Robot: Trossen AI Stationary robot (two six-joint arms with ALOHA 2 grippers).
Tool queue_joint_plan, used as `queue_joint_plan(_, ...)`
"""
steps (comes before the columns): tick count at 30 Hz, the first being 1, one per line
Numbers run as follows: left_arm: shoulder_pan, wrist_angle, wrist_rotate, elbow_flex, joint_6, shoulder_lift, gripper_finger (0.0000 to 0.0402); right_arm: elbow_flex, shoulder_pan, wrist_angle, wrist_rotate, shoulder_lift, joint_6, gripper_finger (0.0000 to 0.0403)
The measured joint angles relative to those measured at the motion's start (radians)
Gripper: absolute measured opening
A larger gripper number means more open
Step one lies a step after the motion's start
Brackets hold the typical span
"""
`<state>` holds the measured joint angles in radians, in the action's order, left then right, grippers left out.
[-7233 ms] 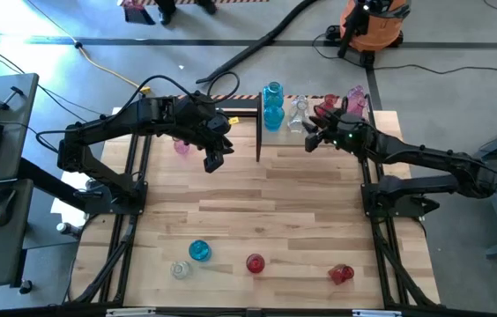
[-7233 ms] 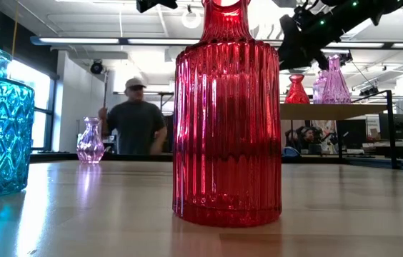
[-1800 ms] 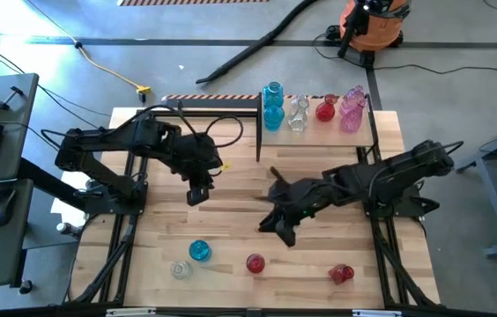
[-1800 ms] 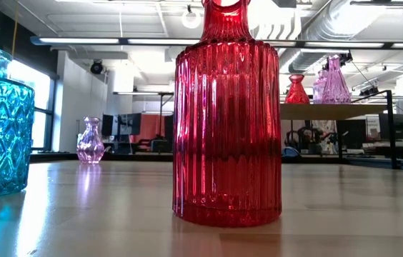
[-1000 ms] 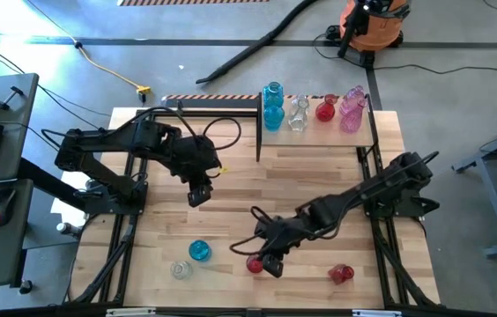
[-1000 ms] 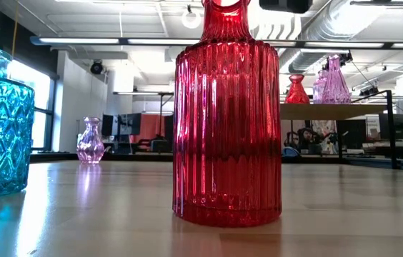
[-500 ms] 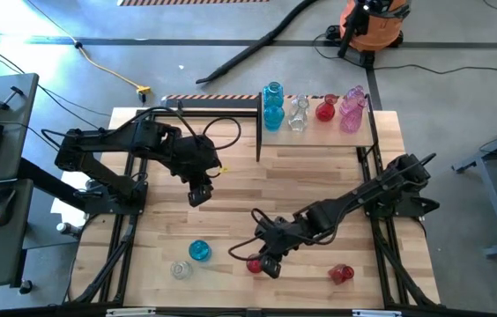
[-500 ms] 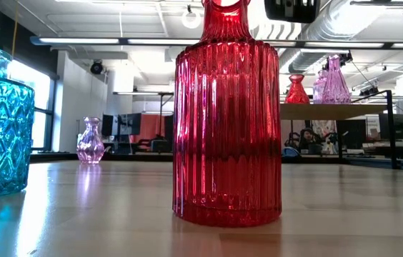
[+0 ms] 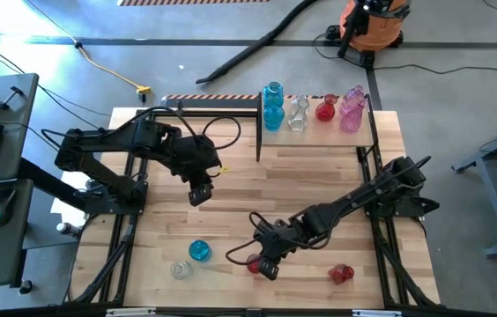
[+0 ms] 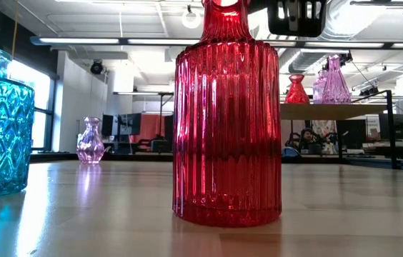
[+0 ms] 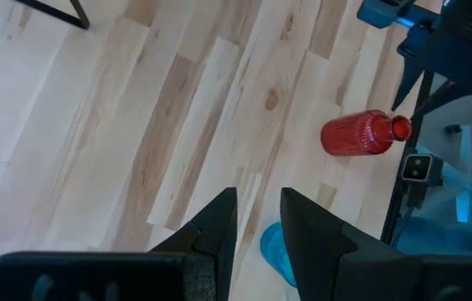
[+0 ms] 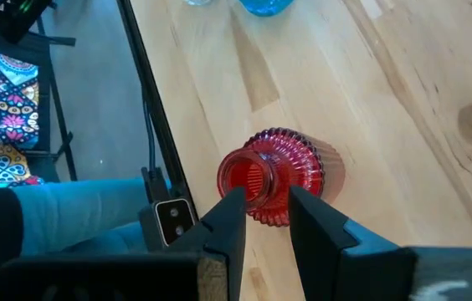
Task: Sort vases onto shelf
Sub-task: Put the left red vase on the shelf aligned with the other red vase
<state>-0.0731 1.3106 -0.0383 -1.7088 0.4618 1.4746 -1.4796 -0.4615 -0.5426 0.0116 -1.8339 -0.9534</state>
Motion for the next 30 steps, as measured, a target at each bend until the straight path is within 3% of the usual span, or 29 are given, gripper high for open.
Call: queue_joint_plan(30,0.0,-0.015,0.002,0.0,0.01,0.0,0.0086,0.001,-0.011,0.053,-0.021,-0.031,-0.018,0.0071)
